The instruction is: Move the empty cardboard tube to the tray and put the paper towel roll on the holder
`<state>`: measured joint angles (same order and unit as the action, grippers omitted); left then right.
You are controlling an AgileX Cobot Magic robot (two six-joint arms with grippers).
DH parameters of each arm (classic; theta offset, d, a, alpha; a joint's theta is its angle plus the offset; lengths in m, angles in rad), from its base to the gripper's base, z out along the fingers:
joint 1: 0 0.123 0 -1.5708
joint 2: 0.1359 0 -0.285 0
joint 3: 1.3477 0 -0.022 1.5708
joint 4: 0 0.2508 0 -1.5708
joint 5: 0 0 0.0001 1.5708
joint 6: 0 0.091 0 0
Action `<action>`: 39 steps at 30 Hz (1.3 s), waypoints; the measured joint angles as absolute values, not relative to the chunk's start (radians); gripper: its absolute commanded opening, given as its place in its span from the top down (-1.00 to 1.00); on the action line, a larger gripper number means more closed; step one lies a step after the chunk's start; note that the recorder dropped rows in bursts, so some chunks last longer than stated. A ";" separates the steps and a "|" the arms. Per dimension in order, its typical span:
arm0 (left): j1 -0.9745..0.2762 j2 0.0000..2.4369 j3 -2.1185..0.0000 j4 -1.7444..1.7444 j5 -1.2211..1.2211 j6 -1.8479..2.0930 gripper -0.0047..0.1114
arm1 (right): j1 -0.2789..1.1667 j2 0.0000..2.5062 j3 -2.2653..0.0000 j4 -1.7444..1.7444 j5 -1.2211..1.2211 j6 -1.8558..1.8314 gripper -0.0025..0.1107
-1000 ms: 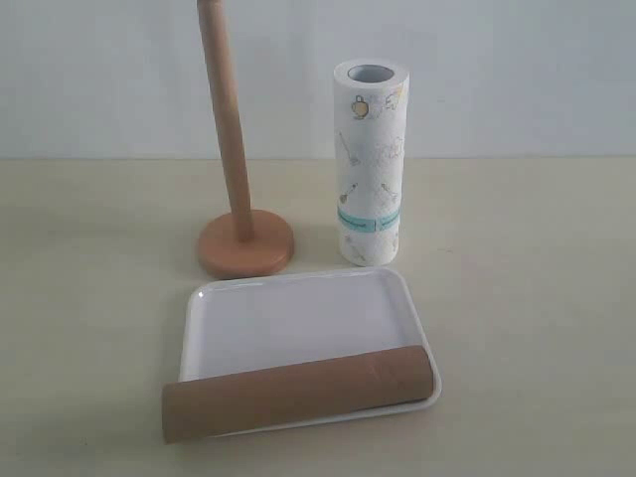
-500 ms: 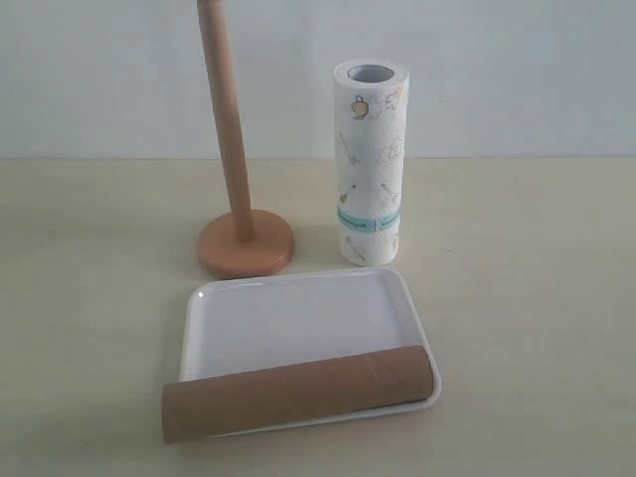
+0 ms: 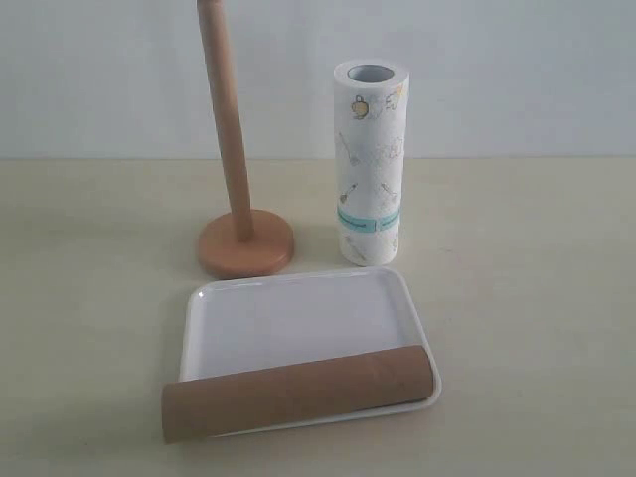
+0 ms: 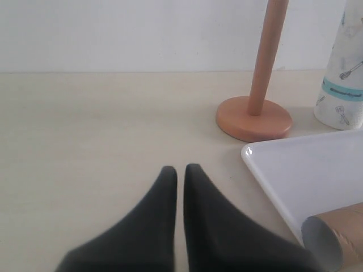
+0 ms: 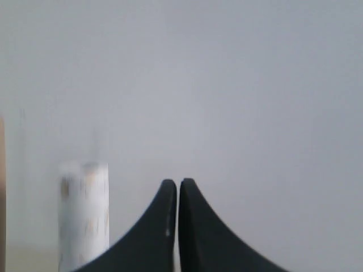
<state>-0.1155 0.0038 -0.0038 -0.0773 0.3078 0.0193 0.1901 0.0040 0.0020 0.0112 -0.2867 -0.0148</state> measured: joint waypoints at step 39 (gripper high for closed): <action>-0.116 0.004 -0.004 -0.077 0.308 0.019 0.85 | 0.449 1.652 -0.547 -0.097 -0.808 0.000 0.93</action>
<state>-0.1155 0.0038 -0.0038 -0.0773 0.3078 0.0193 0.4485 1.6521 -0.5471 -0.0974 -0.8082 0.0000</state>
